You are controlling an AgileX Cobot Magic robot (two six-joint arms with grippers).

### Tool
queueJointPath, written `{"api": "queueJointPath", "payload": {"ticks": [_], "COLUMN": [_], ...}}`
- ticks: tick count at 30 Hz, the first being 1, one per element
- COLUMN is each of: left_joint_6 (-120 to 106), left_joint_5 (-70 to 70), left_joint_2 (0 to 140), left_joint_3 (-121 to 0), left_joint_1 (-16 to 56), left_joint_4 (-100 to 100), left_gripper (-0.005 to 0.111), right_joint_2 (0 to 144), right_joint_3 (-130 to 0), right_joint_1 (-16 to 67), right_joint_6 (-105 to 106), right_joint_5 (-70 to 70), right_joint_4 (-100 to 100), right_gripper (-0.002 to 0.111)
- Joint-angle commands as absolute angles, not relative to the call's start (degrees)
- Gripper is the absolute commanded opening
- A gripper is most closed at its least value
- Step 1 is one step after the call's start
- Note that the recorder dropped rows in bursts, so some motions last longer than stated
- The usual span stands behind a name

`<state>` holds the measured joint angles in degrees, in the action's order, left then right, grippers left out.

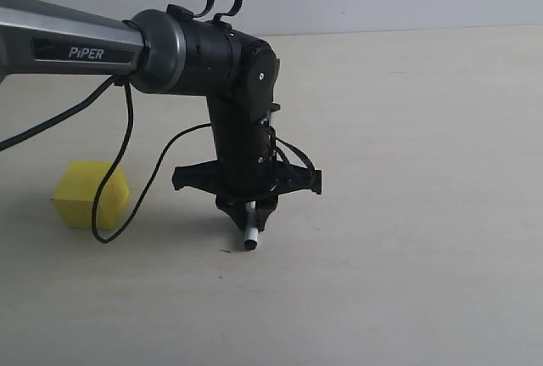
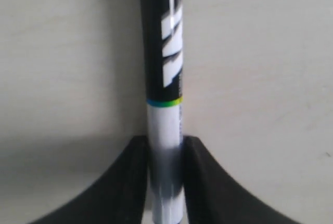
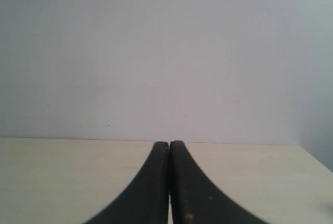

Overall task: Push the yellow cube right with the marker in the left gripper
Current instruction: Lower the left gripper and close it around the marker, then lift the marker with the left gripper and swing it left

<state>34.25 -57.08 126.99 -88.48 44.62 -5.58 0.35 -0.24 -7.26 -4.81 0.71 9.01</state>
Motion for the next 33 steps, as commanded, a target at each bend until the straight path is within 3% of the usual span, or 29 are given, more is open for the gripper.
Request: {"api": "queueJointPath", "payload": {"ticks": [1, 9, 14, 22, 27, 33], "left_joint_6": [29.65, 8.98, -13.8, -21.15, -36.11, -48.77], "left_joint_5": [-57.37, -65.15, -69.05, -69.96, -69.96, -69.96], "left_joint_2": [125.99, 118.72, 110.78, 105.17, 103.97, 100.26], "left_joint_3": [-90.18, -98.11, -95.74, -93.98, -93.98, -90.98], "left_joint_1": [44.74, 44.9, 46.05, 44.92, 37.38, 17.85], "left_joint_4": [-3.79, 0.45, 4.26, 20.96, 15.56, 4.29], "left_gripper": [0.0, 0.0, 0.0, 0.0, 0.0, 0.0], "right_joint_2": [0.0, 0.0, 0.0, 0.0, 0.0, 0.0], "right_joint_3": [0.0, 0.0, 0.0, 0.0, 0.0, 0.0], "right_joint_1": [-7.64, -7.64, -7.64, -7.64, -7.64, -7.64], "right_joint_6": [-4.77, -4.77, -4.77, -4.77, -4.77, -4.77], "right_joint_5": [0.38, 0.72, 1.26, 1.37, 1.37, 1.37], "right_joint_4": [9.02, 8.8, 7.57, 7.57, 7.57, 7.57], "right_gripper": [0.0, 0.0, 0.0, 0.0, 0.0, 0.0]}}
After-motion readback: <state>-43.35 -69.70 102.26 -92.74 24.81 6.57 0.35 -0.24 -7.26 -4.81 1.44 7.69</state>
